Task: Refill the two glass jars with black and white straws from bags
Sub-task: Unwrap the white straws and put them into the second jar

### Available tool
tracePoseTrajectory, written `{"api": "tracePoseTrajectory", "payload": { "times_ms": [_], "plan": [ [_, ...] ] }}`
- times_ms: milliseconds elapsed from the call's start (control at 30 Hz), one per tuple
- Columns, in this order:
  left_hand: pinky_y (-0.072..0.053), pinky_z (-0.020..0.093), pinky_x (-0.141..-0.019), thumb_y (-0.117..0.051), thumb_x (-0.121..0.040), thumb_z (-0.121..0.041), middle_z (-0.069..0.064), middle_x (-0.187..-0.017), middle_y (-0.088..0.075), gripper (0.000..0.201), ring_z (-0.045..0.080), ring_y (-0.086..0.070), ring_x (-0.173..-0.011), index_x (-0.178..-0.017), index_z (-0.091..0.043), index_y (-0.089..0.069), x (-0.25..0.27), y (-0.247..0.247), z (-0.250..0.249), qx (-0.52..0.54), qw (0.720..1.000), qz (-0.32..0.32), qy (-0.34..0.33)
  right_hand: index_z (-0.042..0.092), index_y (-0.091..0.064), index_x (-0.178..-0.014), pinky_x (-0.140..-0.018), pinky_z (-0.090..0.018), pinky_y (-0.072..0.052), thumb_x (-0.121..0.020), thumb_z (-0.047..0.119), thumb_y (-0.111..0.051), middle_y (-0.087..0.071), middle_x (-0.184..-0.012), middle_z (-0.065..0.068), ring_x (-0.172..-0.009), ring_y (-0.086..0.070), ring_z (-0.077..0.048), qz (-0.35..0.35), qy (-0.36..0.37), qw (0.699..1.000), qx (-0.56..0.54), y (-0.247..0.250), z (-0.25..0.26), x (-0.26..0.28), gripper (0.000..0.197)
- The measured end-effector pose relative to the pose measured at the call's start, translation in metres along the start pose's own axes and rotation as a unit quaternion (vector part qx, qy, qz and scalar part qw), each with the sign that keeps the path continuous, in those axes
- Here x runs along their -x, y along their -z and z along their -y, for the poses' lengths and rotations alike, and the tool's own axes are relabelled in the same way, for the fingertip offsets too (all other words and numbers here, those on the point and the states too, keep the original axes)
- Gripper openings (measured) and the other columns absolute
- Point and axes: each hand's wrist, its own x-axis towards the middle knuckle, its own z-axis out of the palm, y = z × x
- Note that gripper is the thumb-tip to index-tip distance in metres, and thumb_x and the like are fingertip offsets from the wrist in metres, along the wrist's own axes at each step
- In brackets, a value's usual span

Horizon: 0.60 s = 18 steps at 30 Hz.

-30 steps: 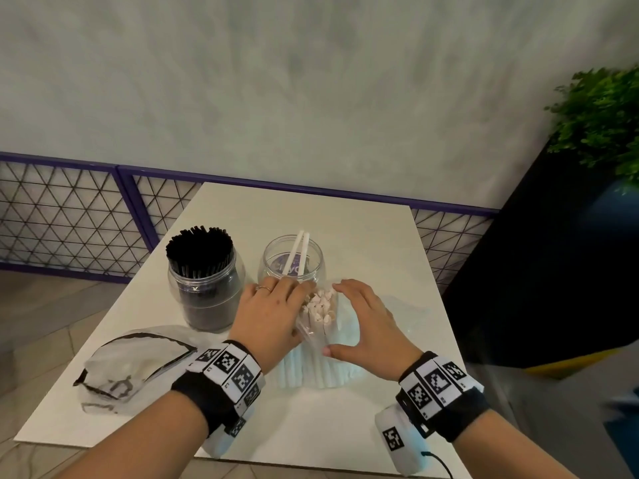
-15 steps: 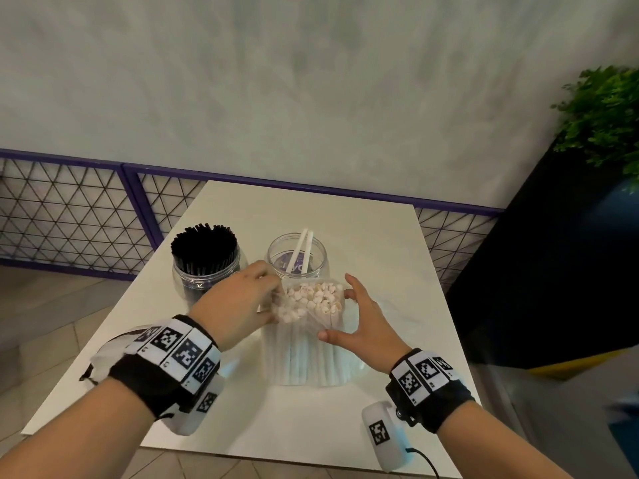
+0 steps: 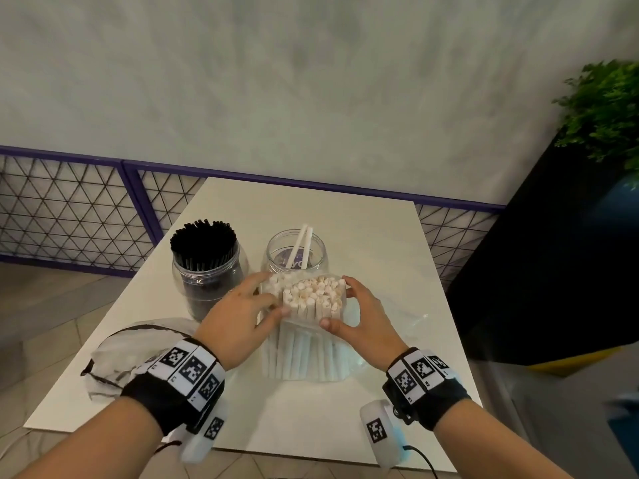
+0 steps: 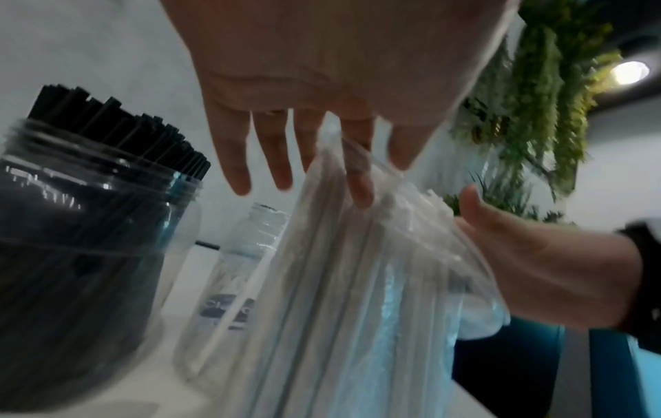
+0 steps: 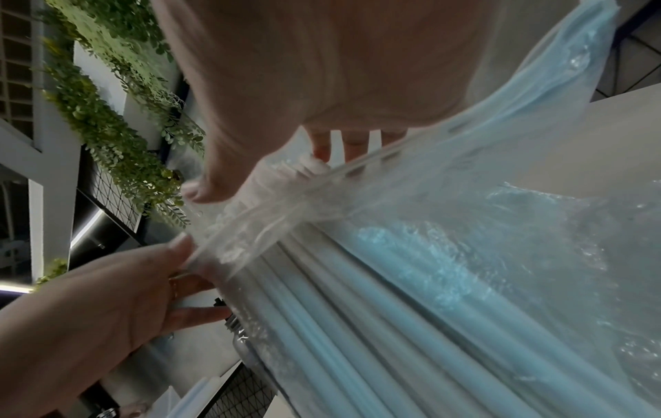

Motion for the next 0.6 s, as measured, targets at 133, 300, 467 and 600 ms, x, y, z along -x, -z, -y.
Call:
{"api": "tracePoseTrajectory", "payload": {
  "times_ms": [133, 300, 467, 600],
  "plan": [
    [-0.043, 0.026, -0.076, -0.065, -0.081, -0.013, -0.007, -0.122, -0.038, 0.036, 0.008, -0.056, -0.081, -0.108, -0.022, -0.044, -0.004, -0.001, -0.008, 0.061, 0.997, -0.009, 0.037, 0.042, -0.023, -0.14, -0.11, -0.048, -0.03, -0.044, 0.087, -0.06, -0.04, -0.129, 0.017, -0.127, -0.035, -0.008, 0.0, 0.008, 1.0, 0.012, -0.003, 0.003, 0.0, 0.113],
    [-0.04, 0.004, -0.084, -0.066, -0.076, 0.003, -0.015, -0.114, -0.044, 0.076, 0.001, -0.053, -0.112, -0.133, -0.025, -0.024, -0.014, 0.002, -0.017, 0.242, 0.966, 0.04, 0.079, 0.042, -0.02, -0.139, -0.111, -0.047, -0.031, -0.038, 0.088, -0.065, -0.031, -0.133, 0.02, -0.128, -0.033, -0.004, -0.022, 0.02, 0.999, -0.016, -0.009, 0.006, 0.002, 0.12],
    [-0.053, 0.035, -0.077, -0.046, -0.077, 0.009, -0.007, -0.116, -0.058, 0.061, 0.022, -0.058, -0.112, -0.113, -0.04, -0.047, -0.017, -0.004, -0.018, 0.424, 0.887, 0.039, 0.178, 0.057, -0.011, -0.132, -0.111, -0.046, -0.032, -0.043, 0.067, -0.08, -0.029, -0.131, 0.029, -0.128, -0.033, 0.0, -0.022, 0.041, 0.998, -0.045, -0.014, 0.012, 0.003, 0.113],
    [-0.053, 0.042, -0.079, -0.05, -0.072, 0.0, 0.0, -0.104, -0.063, 0.044, 0.02, -0.061, -0.094, -0.107, -0.027, -0.054, -0.018, -0.006, -0.026, 0.506, 0.827, -0.007, 0.243, 0.043, -0.016, -0.141, -0.11, -0.046, -0.033, -0.044, 0.066, -0.079, -0.029, -0.136, 0.021, -0.13, -0.033, -0.004, -0.038, 0.059, 0.997, -0.024, -0.013, 0.008, 0.002, 0.118]
  ]
}}
